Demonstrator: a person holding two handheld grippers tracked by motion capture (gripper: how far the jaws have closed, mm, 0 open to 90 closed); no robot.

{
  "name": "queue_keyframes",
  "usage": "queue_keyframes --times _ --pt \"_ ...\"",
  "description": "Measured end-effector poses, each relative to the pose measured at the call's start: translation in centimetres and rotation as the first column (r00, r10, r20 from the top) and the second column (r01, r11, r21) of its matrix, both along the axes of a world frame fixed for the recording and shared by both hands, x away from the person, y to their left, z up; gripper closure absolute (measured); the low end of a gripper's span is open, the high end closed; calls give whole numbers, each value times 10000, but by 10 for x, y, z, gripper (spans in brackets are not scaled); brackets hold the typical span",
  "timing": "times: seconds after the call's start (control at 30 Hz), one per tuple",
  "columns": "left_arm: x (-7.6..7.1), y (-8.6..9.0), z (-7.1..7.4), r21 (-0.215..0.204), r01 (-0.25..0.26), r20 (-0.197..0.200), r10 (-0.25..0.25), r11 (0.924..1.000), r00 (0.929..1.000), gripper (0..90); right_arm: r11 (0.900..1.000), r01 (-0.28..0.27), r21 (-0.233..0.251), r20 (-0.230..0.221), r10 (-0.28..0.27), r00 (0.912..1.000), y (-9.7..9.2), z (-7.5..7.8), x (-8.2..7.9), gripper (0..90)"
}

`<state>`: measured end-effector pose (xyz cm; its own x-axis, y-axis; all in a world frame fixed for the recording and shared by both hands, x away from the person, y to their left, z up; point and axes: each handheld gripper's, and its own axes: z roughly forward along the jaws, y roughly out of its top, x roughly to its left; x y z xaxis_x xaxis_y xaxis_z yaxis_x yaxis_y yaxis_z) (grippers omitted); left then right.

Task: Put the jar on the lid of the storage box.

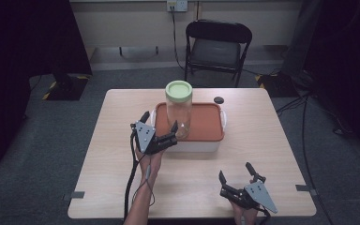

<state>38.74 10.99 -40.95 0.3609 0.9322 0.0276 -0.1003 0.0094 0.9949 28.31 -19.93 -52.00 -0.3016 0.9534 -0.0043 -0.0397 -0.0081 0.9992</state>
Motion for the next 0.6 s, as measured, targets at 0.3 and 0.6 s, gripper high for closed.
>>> queue_keyframes --times 0.3,0.6 --pt "-8 2 -5 -178 -15 -211 11 9998 9998 1 10000 -40 -4 -5 40 10000 0 0 0 12" --pt "-19 10 -4 -228 -281 -102 279 9993 9996 1 10000 -45 1 -2 45 10000 0 0 0 12"
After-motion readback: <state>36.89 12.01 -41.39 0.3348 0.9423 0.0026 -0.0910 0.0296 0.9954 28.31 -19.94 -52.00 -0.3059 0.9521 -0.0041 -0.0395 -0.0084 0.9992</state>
